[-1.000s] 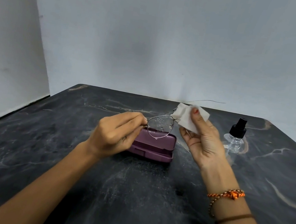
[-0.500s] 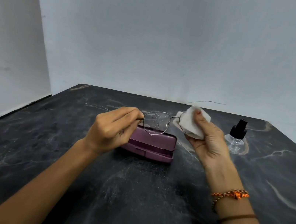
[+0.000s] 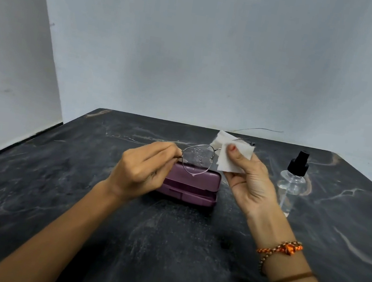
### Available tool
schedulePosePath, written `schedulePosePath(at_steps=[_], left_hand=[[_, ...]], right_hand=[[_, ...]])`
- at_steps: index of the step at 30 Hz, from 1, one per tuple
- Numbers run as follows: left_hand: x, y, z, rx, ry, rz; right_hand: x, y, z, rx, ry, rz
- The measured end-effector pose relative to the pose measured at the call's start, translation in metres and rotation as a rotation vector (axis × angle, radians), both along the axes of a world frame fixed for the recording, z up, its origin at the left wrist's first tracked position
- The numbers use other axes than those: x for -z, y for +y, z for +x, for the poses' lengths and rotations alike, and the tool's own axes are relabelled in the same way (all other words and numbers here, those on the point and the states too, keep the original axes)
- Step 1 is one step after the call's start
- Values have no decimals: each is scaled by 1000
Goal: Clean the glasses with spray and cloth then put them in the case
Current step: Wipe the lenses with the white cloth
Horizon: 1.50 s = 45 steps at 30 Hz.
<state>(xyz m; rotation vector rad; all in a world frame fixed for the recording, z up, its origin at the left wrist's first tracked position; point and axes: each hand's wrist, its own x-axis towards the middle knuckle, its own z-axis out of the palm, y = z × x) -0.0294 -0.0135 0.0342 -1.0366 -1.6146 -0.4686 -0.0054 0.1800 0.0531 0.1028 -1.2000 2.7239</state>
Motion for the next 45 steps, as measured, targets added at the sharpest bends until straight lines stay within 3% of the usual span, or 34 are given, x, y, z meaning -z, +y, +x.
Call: schedulePosePath(at_steps=[6, 14, 28, 37, 45], left_hand=[[-3, -5, -2, -45, -13, 21], [-5, -2, 3, -58, 11, -38], [-9, -12, -2, -114, 64, 42], [-6, -5, 0, -74, 63, 42], [-4, 3, 4, -81, 99, -22]], right_hand=[[-2, 12, -1, -11, 10, 153], [-4, 9, 1, 117, -74, 60], [-5, 10, 5, 60, 76, 286], [-4, 9, 2, 101, -54, -45], [-3, 0, 2, 47, -15, -35]])
